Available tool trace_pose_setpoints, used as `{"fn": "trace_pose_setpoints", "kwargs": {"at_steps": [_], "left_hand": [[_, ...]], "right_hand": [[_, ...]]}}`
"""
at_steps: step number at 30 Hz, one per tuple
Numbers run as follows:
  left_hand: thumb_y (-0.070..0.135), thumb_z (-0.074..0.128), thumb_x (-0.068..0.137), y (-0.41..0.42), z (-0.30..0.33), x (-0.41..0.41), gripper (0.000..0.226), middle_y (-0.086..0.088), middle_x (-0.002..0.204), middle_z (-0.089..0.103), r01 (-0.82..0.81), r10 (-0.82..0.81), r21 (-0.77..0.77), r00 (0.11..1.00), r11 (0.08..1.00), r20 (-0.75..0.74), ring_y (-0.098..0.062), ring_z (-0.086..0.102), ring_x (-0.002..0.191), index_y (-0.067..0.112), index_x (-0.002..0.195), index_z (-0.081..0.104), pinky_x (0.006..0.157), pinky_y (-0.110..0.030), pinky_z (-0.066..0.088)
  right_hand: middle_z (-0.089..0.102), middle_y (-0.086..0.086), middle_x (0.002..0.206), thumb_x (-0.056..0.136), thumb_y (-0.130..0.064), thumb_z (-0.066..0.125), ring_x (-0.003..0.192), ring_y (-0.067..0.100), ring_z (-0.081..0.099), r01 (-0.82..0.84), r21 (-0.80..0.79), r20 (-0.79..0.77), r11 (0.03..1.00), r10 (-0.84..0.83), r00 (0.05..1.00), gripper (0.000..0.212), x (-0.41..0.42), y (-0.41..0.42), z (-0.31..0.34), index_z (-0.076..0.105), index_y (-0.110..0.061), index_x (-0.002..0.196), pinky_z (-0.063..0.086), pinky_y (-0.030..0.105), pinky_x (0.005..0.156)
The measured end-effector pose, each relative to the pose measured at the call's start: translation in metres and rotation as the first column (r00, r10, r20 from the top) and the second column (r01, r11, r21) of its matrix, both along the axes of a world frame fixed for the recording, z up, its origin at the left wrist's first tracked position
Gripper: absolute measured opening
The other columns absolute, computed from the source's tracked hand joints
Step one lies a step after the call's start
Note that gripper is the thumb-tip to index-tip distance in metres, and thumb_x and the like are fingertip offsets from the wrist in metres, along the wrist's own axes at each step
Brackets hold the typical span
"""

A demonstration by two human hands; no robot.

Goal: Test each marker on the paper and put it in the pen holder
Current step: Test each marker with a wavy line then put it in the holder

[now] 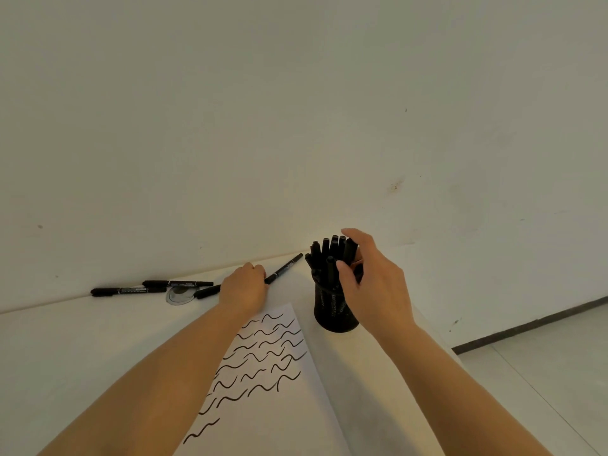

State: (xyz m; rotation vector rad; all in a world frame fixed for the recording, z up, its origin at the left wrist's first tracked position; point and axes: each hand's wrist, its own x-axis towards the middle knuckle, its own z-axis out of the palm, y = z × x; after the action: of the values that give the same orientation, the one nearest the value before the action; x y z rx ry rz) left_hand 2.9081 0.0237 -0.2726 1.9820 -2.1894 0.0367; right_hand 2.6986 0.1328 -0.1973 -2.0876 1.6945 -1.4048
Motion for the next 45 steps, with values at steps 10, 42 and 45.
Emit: {"fn": "trace_pose_setpoints", "kwargs": {"at_steps": [10,42,45], "left_hand": [[0.012,0.040,0.090,0.001,0.009,-0.009,0.022,-0.013,0.111,0.051,-0.066,0.054,0.149,0.996,0.987,0.077,-0.028,0.053,0.097,0.004,0.107,0.050,0.069,-0.031,0.038],[0.024,0.046,0.093,0.246,0.040,0.066,0.021,0.021,0.065,0.063,0.242,-0.081,0.108,0.659,0.964,-0.748,0.001,0.058,0.058,0.035,0.084,0.061,0.062,-0.012,0.045],[0.027,0.050,0.090,0.258,0.037,0.068,0.020,0.022,0.063,0.063,0.160,-0.060,0.072,0.691,0.985,-0.720,0.002,0.057,0.054,0.037,0.077,0.061,0.057,-0.009,0.041]], "right_hand": [[0.062,0.007,0.092,0.091,-0.014,0.047,0.069,0.028,0.056,0.021,-0.007,-0.096,1.000,-0.022,0.995,0.014,0.006,0.001,-0.004,0.055,-0.010,0.103,0.043,0.036,0.059],[0.050,-0.010,0.043,0.093,-0.030,0.047,0.043,0.000,0.045,-0.495,0.361,0.636,0.790,0.180,0.751,0.028,0.136,0.102,-0.033,0.064,-0.019,0.074,0.037,0.010,0.046],[0.052,-0.010,0.042,0.092,-0.034,0.047,0.042,0.001,0.046,-0.459,0.359,0.613,0.813,0.165,0.773,0.031,0.142,0.110,-0.041,0.061,-0.017,0.070,0.036,0.015,0.048]]}}
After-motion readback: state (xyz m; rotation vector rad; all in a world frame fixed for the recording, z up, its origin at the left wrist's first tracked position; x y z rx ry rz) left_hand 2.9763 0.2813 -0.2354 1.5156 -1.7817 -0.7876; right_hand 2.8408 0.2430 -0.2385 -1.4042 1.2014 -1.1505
